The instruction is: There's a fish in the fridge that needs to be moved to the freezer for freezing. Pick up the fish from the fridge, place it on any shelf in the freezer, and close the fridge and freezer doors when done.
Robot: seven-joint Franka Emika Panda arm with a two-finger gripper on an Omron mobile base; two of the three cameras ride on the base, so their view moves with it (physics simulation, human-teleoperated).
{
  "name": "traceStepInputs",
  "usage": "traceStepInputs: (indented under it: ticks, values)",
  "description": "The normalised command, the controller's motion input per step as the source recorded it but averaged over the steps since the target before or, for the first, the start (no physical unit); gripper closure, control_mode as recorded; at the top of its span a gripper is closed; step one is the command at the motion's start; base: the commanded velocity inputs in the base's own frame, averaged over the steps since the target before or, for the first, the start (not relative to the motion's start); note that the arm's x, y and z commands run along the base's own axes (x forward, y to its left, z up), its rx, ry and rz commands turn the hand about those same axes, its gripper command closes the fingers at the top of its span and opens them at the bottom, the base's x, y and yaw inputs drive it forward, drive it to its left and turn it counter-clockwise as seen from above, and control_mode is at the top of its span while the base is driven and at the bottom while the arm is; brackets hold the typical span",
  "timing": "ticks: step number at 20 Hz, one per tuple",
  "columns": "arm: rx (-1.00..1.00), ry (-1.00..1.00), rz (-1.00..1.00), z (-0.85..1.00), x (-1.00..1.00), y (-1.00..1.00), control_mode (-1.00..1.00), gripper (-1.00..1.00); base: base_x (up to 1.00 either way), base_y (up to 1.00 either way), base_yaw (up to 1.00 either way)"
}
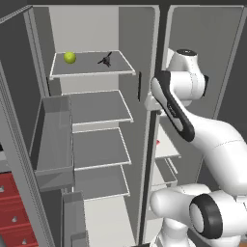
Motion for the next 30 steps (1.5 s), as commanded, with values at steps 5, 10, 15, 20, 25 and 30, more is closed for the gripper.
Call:
traceStepInputs:
  ticks: [5,10,15,20,25,30]
  values:
    - [0.00,-0.02,0.02,0.00,-0.33,0.01,-1.00,-1.00,0.00,0.00,0.00]
    - [0.00,-0.21,0.03,0.22,-0.31,0.25,-1.00,-1.00,0.00,0.00,0.00]
    - [0.00,-0.35,0.00,0.62,-0.13,0.42,-1.00,-1.00,0.00,0.00,0.00]
    - [0.05,-0.26,0.00,0.59,0.00,0.55,-1.00,-1.00,0.00,0.00,0.00]
    - [0.16,-0.10,0.00,0.33,0.06,0.41,-1.00,-1.00,0.00,0.00,0.00]
    - [0.00,-0.09,0.00,0.57,0.13,0.27,-1.00,-1.00,0.00,0.00,0.00]
